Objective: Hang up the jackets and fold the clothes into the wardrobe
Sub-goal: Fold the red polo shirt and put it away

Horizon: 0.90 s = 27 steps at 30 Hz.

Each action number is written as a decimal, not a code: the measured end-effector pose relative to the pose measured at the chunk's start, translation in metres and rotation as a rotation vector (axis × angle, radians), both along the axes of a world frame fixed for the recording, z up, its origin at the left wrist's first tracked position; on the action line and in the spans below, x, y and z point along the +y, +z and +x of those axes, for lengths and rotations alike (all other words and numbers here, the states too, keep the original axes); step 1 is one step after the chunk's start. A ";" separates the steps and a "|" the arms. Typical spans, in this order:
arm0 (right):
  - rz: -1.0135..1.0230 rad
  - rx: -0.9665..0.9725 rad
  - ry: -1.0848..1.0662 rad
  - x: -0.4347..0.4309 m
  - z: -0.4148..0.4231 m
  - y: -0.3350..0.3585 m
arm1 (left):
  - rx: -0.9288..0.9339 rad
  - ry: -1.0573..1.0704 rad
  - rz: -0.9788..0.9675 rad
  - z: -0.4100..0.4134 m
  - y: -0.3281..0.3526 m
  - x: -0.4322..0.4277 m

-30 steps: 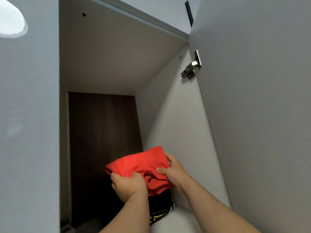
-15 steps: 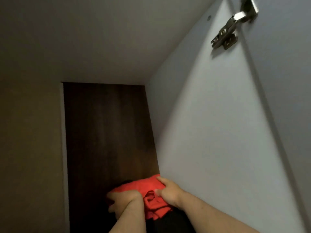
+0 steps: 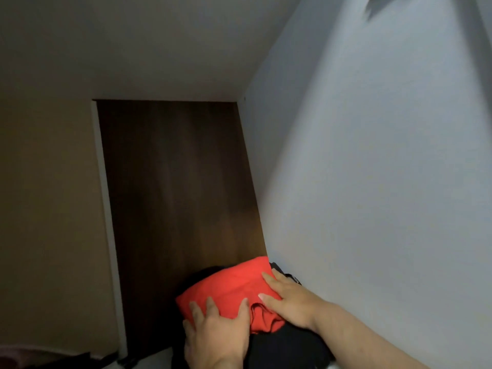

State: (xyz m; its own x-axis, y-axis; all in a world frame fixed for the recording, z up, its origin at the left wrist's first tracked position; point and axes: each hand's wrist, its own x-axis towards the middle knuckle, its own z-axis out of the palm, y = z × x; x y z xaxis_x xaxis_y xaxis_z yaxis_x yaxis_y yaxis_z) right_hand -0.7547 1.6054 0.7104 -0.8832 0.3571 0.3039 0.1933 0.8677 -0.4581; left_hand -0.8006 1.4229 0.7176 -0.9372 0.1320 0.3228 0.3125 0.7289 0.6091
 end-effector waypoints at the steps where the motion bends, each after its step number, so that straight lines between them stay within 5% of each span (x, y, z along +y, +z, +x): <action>1: -0.030 -0.017 0.016 0.002 0.001 0.000 | -0.014 -0.020 -0.016 0.000 0.000 -0.002; 12: 0.045 -0.127 -0.096 -0.022 0.006 0.002 | -0.121 0.043 -0.167 0.028 0.014 -0.001; 15: 0.028 -0.073 -0.150 -0.036 0.023 0.013 | -0.001 0.063 -0.121 0.048 0.020 0.000; 19: 0.181 0.092 -0.187 -0.051 0.072 0.026 | 0.041 -0.028 -0.060 0.065 0.011 -0.006; 27: 0.380 0.064 -0.382 -0.089 0.208 0.033 | 0.154 -0.395 -0.069 0.147 0.010 -0.016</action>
